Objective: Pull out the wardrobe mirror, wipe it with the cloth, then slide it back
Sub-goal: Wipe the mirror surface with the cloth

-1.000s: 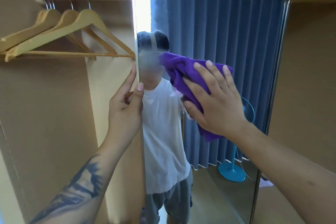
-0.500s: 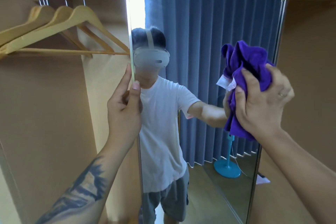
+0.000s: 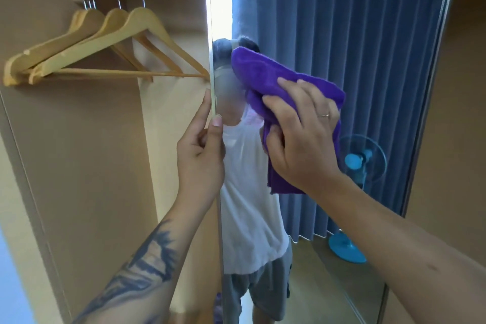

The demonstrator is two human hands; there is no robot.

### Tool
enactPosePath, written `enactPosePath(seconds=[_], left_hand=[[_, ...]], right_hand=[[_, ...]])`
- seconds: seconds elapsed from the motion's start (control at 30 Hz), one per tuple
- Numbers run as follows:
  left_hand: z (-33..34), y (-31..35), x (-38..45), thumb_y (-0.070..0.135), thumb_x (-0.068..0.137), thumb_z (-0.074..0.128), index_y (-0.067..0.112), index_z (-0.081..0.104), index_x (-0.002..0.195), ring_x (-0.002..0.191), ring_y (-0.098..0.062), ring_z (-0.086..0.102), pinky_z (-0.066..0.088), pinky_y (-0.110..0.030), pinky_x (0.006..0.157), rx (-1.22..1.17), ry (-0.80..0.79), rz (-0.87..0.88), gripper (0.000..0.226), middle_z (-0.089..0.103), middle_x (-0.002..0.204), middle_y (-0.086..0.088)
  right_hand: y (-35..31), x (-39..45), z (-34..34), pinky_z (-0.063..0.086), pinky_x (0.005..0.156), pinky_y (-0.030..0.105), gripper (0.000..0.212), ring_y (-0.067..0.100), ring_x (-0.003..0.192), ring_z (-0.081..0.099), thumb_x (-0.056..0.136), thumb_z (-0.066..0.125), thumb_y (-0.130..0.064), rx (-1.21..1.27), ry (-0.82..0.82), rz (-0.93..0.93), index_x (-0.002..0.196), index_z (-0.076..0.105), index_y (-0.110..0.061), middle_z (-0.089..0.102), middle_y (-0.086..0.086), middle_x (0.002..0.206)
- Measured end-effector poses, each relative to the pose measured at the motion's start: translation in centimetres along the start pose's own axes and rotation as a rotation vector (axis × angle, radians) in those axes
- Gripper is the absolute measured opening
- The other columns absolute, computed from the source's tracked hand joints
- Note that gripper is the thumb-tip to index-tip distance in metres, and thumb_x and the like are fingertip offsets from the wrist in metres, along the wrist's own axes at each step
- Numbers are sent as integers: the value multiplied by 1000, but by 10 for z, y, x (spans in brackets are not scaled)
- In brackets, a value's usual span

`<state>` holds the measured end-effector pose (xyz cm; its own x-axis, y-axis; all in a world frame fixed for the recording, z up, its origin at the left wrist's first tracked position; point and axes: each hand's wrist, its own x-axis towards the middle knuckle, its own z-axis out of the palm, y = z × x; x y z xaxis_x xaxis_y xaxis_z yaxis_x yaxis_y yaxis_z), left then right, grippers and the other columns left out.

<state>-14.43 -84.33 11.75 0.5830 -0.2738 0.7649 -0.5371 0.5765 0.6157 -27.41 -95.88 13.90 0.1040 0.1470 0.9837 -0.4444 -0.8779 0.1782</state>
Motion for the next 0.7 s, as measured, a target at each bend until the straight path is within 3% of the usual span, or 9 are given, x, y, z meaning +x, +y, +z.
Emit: enactPosePath(seconds=[0.1,0.2,0.4,0.47,0.57,0.7], left_hand=[[0,-5,2,30,110,55,59,54,138,64,-24,28,36,-39,70,-17,-3,-6,41,30,66,-7],[-1,-8,4,35,108,56,65,55,136,64,-24,32,37,-36,67,-21,1,8,42,31,68,-10],[-1,-13,6,48,104,55,74,49,135,57,-40,33,38,-44,57,-48,10,-6,41,35,71,-34],[2,-18,7,53,103,55,73,47,138,57,-37,35,37,-44,50,-42,25,-5,41,38,70,-28],[8,-26,7,56,102,57,69,48,141,66,-30,32,36,-43,65,-51,58,-11,42,33,71,-9],[8,-32,8,57,102,56,63,47,147,59,-16,38,39,-34,65,18,73,9,46,37,65,6]], right_hand=[[24,-17,-4,31,117,53,35,35,145,46,103,56,-31,-114,-72,-164,132,70,-19,52,13,156],[59,-39,-17,29,120,52,43,31,147,42,98,60,-45,-152,-139,-238,135,70,-25,47,8,160],[138,-74,-55,25,115,53,41,35,139,40,99,61,-48,-287,-94,-154,135,65,-31,42,8,152],[155,-79,-65,26,111,53,41,35,135,38,102,56,-48,-347,-59,-41,140,62,-33,37,8,149],[160,-79,-66,31,106,50,38,36,124,40,106,53,-38,-311,-22,50,142,63,-28,44,10,143],[136,-67,-46,32,107,36,36,37,111,48,103,53,-18,-179,68,47,137,64,-18,60,15,131]])
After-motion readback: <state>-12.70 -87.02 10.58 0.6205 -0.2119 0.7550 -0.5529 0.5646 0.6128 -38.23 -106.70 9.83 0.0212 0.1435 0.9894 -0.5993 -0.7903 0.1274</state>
